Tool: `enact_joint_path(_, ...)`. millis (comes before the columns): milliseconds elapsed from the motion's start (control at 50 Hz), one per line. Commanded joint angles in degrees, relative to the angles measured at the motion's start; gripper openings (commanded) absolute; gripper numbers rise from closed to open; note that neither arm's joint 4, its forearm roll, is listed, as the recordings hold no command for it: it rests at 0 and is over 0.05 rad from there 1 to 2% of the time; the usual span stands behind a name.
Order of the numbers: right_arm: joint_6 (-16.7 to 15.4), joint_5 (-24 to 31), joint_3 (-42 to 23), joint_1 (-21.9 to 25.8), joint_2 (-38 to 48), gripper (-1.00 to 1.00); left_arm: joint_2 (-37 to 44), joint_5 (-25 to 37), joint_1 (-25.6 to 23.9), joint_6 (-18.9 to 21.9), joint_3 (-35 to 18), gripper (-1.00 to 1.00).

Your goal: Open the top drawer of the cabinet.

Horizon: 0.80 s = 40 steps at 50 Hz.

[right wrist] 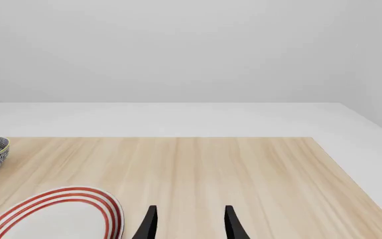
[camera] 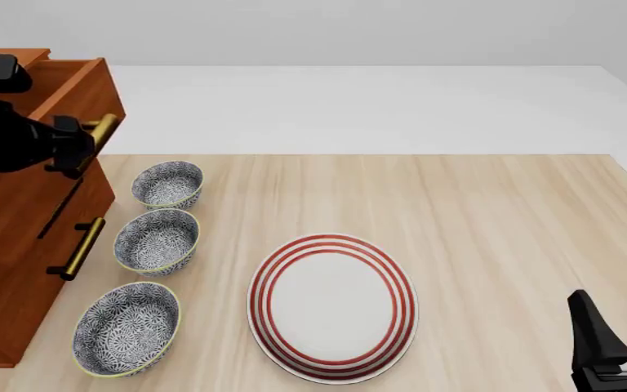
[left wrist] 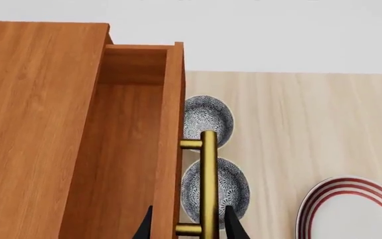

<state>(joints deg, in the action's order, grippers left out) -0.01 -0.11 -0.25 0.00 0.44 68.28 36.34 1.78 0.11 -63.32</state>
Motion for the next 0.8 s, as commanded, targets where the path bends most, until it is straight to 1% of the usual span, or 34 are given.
enact_joint_path(20, 0.0, 0.0, 0.0, 0.0, 0.0, 1.0, 2.8, -0.55, -0.65, 0.06, 2.27, 1.0)
enact_joint_path(560, -0.01, 0.0, 0.0, 0.0, 0.0, 1.0, 4.06, -1.73, -3.07, -0.24, 4.02, 1.0)
enact_joint_path(800, 0.0, 0.0, 0.0, -0.01, 0.0, 1.0, 4.77, -1.64, -4.46, -0.71, 3.62, 1.0)
